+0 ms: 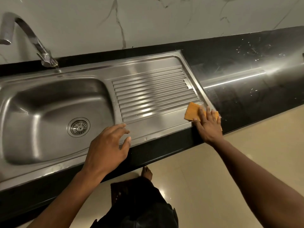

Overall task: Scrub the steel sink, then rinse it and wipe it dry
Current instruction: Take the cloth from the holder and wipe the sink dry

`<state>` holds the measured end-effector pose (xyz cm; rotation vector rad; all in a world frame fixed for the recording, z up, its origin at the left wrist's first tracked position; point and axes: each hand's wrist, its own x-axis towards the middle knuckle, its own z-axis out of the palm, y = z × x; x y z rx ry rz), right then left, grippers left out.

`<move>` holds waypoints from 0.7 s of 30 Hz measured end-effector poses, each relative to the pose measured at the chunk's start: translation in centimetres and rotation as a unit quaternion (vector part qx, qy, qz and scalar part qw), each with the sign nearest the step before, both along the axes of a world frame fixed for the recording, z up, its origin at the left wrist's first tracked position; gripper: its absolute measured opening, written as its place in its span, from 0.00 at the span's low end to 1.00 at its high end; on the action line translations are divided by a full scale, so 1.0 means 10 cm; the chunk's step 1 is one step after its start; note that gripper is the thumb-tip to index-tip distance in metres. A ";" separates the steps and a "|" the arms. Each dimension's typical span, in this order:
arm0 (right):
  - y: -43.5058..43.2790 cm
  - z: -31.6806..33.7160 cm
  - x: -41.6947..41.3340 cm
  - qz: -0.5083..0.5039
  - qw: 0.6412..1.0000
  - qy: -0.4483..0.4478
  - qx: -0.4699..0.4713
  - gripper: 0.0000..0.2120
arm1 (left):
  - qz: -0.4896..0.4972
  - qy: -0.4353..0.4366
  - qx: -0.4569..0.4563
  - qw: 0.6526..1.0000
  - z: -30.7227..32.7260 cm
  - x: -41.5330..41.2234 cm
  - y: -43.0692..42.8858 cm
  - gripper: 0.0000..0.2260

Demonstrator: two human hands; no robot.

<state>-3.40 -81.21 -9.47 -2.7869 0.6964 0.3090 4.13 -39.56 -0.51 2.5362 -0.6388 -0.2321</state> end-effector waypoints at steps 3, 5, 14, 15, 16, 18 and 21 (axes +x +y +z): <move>0.36 0.00 0.03 0.002 1.000 0.007 0.005 0.36 | 0.011 0.002 -0.004 1.000 0.01 0.02 0.06 0.12; 0.57 -0.02 0.07 -0.002 1.000 0.006 0.009 0.36 | 0.008 0.007 -0.007 1.000 0.00 0.00 0.10 0.13; 1.98 0.07 0.32 0.089 0.993 0.013 0.072 0.37 | 0.040 0.004 -0.025 0.999 0.05 -0.05 0.34 0.12; 2.16 0.08 0.33 0.100 0.992 0.013 0.081 0.36 | 0.048 0.003 -0.023 0.999 0.07 -0.05 0.37 0.11; 2.35 0.09 0.35 0.111 0.990 0.014 0.085 0.36 | 0.055 -0.001 -0.021 0.998 0.09 -0.05 0.40 0.11; 2.70 0.12 0.35 0.132 0.987 0.019 0.087 0.35 | 0.066 -0.010 -0.018 0.998 0.12 -0.05 0.46 0.10; 3.18 0.15 0.40 0.142 0.983 0.019 0.111 0.35 | 0.082 -0.017 -0.016 0.996 0.18 -0.05 0.55 0.11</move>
